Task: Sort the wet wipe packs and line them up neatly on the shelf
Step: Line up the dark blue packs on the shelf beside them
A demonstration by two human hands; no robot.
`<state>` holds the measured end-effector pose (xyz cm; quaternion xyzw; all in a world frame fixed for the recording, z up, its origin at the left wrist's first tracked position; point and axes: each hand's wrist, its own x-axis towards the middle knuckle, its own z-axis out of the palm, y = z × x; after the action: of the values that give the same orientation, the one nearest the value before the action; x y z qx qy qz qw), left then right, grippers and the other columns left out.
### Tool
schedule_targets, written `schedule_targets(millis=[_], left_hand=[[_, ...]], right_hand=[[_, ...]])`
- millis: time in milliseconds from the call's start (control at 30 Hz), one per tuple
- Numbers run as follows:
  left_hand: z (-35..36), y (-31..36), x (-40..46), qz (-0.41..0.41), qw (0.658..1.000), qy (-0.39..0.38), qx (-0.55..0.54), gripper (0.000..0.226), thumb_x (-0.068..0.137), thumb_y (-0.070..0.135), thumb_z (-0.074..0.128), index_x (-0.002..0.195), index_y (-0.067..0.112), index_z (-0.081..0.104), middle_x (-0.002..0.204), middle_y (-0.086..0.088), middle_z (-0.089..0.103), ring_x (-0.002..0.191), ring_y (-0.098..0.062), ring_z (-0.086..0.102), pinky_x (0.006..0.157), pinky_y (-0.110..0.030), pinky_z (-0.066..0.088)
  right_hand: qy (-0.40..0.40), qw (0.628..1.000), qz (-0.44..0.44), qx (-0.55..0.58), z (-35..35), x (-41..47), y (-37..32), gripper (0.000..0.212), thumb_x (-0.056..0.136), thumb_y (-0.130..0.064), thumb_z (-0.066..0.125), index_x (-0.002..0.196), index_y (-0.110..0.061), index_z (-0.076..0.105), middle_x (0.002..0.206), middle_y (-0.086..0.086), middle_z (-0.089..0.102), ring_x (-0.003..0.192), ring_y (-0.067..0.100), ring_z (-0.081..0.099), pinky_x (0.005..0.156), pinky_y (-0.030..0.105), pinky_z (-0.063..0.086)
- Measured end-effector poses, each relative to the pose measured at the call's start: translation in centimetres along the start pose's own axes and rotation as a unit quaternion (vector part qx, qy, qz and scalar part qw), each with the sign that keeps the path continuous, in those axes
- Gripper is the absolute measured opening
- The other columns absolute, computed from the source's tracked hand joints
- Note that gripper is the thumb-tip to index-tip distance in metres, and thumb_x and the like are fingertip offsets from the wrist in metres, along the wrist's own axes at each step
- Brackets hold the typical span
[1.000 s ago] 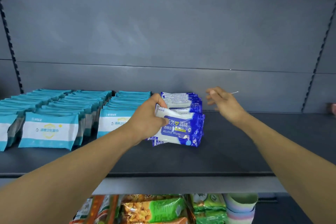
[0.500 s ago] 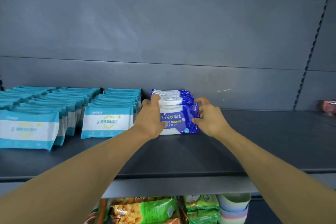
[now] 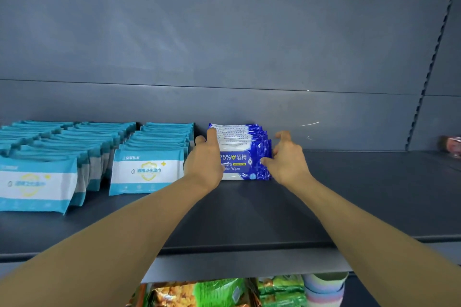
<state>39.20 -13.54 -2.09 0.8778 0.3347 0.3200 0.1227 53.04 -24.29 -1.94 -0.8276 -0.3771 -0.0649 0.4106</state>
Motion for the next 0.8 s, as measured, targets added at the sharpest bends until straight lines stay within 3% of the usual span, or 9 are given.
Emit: schedule_targets(millis=[67,133,333,500,633,800], left_hand=[[0.1,0.1,0.2,0.001,1.000,0.005,0.019,0.071,0.078,0.018,0.076,0.132,0.014,0.029,0.124,-0.013,0.048,0.107,-0.028,0.059,0.085,-0.038,0.052],[0.1,0.2,0.4,-0.007,1.000,0.006,0.020,0.071,0.077,0.020,0.077,0.129,0.013,0.030,0.123,-0.013,0.050,0.106,-0.028,0.059,0.084,-0.037,0.052],[0.9,0.0,-0.1,-0.068,0.997,-0.027,-0.038,0.081,0.080,0.012,0.072,0.140,0.010,0.017,0.122,-0.013,0.056,0.106,-0.031,0.059,0.085,-0.036,0.047],[0.9,0.0,0.2,-0.086,0.995,-0.038,-0.038,0.069,0.080,0.013,0.073,0.130,0.011,0.025,0.125,-0.013,0.055,0.110,-0.031,0.058,0.086,-0.035,0.047],[0.8,-0.1,-0.2,-0.079,0.996,-0.040,-0.034,0.082,0.081,0.017,0.073,0.139,0.012,0.016,0.128,-0.013,0.054,0.111,-0.030,0.058,0.087,-0.035,0.048],[0.7,0.0,-0.4,-0.068,0.996,-0.052,-0.034,0.102,0.077,0.016,0.076,0.147,0.017,0.002,0.134,-0.014,0.044,0.115,-0.028,0.055,0.093,-0.040,0.050]], right_hand=[[-0.042,0.998,0.049,0.010,-0.2,-0.1,0.2,0.059,0.078,-0.029,0.076,0.122,-0.010,0.042,0.113,0.004,0.060,0.104,0.023,0.061,0.076,0.033,0.050],[-0.079,0.995,0.050,-0.028,0.0,-0.3,0.3,0.055,0.076,-0.032,0.078,0.118,-0.010,0.050,0.118,0.005,0.061,0.104,0.021,0.060,0.076,0.031,0.049],[-0.049,0.994,0.042,-0.093,0.1,-0.6,0.0,0.045,0.080,-0.029,0.074,0.114,-0.012,0.050,0.117,0.008,0.061,0.104,0.025,0.061,0.075,0.034,0.050],[-0.068,0.990,0.038,-0.120,0.2,-1.2,-0.1,0.045,0.084,-0.028,0.069,0.119,-0.012,0.045,0.123,0.008,0.056,0.109,0.027,0.057,0.074,0.033,0.045],[-0.081,0.990,0.041,-0.112,0.2,-1.3,-0.1,0.046,0.085,-0.028,0.067,0.120,-0.011,0.043,0.123,0.009,0.056,0.108,0.027,0.057,0.080,0.036,0.049],[-0.113,0.988,0.050,-0.090,-0.7,-2.0,0.0,0.061,0.082,-0.032,0.070,0.128,-0.012,0.037,0.129,0.010,0.052,0.116,0.027,0.053,0.091,0.040,0.049]])
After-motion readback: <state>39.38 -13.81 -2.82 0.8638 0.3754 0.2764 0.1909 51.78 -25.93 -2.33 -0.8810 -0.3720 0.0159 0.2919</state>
